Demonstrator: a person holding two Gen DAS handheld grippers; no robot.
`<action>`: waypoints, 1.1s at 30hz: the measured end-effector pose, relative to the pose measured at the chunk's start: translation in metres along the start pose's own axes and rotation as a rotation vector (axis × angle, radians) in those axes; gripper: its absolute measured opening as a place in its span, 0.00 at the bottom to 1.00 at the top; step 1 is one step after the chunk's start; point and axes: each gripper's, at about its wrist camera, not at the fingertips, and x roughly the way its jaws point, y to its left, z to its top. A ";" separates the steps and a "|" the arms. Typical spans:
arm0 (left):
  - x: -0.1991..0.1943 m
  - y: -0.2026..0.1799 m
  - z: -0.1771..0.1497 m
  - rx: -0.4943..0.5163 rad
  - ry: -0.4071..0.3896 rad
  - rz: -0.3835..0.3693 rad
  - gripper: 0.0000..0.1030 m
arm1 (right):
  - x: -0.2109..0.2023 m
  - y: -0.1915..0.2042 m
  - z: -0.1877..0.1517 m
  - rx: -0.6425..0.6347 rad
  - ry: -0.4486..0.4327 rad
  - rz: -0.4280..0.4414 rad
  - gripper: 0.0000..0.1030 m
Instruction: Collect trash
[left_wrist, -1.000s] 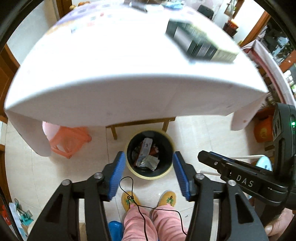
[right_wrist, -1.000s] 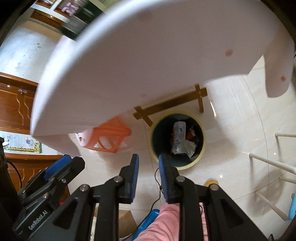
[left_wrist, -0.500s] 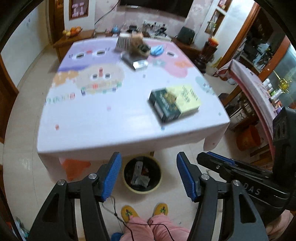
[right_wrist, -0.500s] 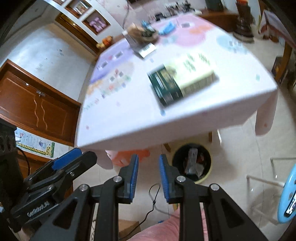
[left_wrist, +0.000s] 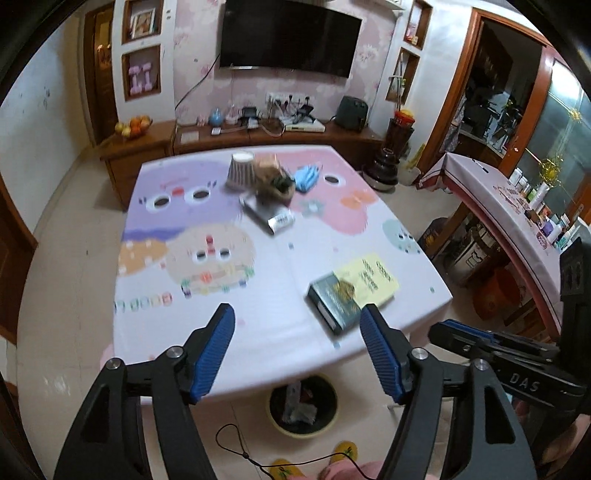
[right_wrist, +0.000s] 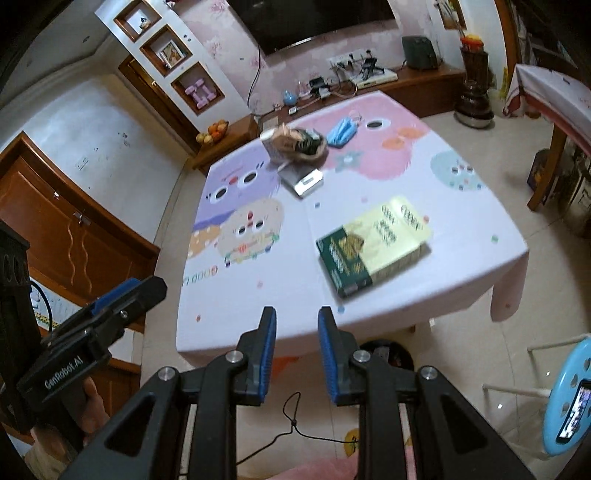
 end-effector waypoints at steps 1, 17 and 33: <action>0.002 0.001 0.006 0.009 -0.004 0.002 0.69 | -0.001 0.001 0.005 -0.004 -0.005 -0.002 0.23; 0.133 -0.002 0.156 0.160 0.060 0.201 0.72 | 0.034 -0.038 0.181 -0.044 -0.025 0.047 0.33; 0.345 -0.007 0.234 0.358 0.344 0.381 0.71 | 0.207 -0.116 0.309 -0.069 0.279 0.130 0.33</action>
